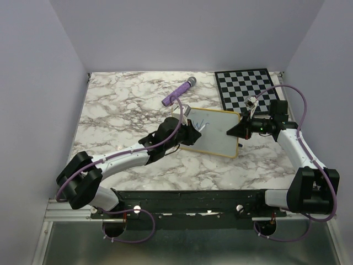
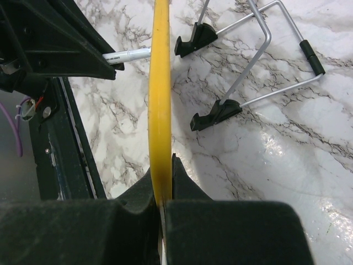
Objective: Write a sentence on the whiteboard
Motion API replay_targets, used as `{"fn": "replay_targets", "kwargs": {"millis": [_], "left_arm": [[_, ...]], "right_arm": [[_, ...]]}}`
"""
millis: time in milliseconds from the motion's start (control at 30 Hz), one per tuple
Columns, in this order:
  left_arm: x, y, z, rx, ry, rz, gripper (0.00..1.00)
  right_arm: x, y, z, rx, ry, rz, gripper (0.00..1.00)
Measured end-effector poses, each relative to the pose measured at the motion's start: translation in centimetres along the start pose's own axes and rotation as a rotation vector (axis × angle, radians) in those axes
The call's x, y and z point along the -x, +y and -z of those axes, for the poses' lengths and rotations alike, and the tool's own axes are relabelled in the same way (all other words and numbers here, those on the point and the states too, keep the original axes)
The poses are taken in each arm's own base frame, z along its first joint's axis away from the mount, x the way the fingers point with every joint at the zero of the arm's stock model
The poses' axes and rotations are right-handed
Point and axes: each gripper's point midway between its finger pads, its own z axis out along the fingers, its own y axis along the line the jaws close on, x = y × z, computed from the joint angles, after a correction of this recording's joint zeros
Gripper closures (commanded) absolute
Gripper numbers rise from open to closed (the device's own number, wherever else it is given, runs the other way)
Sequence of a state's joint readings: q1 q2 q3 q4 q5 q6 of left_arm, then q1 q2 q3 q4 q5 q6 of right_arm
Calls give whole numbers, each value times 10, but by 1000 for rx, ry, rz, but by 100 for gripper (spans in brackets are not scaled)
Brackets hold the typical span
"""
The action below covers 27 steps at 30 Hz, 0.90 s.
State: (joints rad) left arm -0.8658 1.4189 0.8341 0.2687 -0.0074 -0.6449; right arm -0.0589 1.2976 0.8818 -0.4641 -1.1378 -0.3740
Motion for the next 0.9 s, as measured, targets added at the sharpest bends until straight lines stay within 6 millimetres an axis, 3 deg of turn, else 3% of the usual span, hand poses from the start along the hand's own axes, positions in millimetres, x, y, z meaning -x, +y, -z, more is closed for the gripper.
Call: {"fn": "replay_targets", "kwargs": {"millis": [900], "left_arm": [[-29,2,4,-23,127,15,100]], "right_arm": [[0,0,0,0,0,0,99]]}}
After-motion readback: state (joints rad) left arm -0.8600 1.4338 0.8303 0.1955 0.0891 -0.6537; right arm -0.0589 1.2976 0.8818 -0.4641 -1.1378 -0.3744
